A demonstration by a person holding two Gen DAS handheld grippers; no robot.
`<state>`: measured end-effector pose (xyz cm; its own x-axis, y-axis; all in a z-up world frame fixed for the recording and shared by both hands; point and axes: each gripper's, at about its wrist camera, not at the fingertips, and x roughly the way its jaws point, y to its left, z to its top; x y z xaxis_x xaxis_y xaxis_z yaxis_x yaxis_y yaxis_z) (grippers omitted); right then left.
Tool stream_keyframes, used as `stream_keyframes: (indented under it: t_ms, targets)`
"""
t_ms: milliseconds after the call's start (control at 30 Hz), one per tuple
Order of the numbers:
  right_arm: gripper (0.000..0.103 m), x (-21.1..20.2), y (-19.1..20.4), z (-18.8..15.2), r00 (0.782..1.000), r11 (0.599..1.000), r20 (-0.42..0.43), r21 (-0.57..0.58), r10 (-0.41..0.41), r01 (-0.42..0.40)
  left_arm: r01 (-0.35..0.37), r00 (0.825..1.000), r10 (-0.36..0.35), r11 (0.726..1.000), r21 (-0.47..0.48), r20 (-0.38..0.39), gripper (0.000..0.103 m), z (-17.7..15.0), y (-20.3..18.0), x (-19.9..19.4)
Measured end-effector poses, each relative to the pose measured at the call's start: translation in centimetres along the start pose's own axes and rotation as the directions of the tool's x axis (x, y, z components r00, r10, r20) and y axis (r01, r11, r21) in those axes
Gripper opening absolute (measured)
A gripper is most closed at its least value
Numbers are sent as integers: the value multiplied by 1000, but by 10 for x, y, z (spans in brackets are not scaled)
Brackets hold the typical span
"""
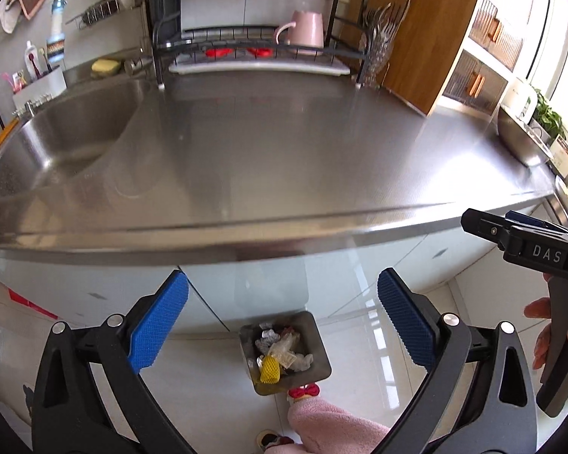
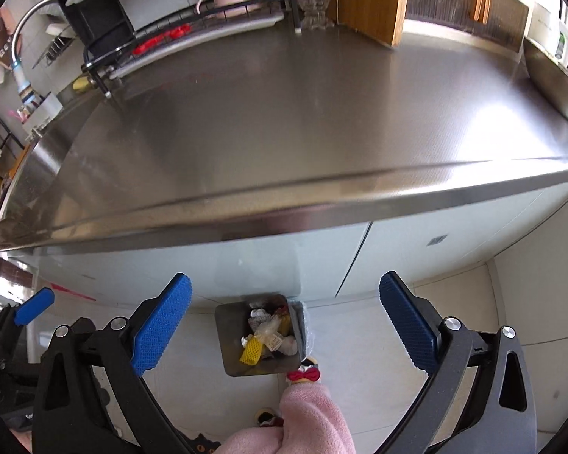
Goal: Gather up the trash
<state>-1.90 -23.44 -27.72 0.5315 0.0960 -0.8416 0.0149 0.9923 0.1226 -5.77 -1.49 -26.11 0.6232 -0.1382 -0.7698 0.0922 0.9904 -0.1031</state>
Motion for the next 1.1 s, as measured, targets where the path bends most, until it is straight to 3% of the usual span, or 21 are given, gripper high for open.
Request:
stream_keyframes:
  t_ms: [233,533,867,1100]
  targets:
    - [100,-77,6,44,984,995,163,-52,-72,82,-27,987,29,1000,-15,157,95,63,-12,-66]
    - [100,-154,10,96,944,997,327,-50,-45,65,-30,950,36,999,-24,312,95,131,-18,-130]
    - [100,-201,22,137,899,995,434,-49,-55,84,-44,927,45,999,-10,373,95,176,-18,-166]
    - [100,-210,30,154,896,995,440,-43,-66,95,-68,919,58,998,10,390,95,192,-20,-179]
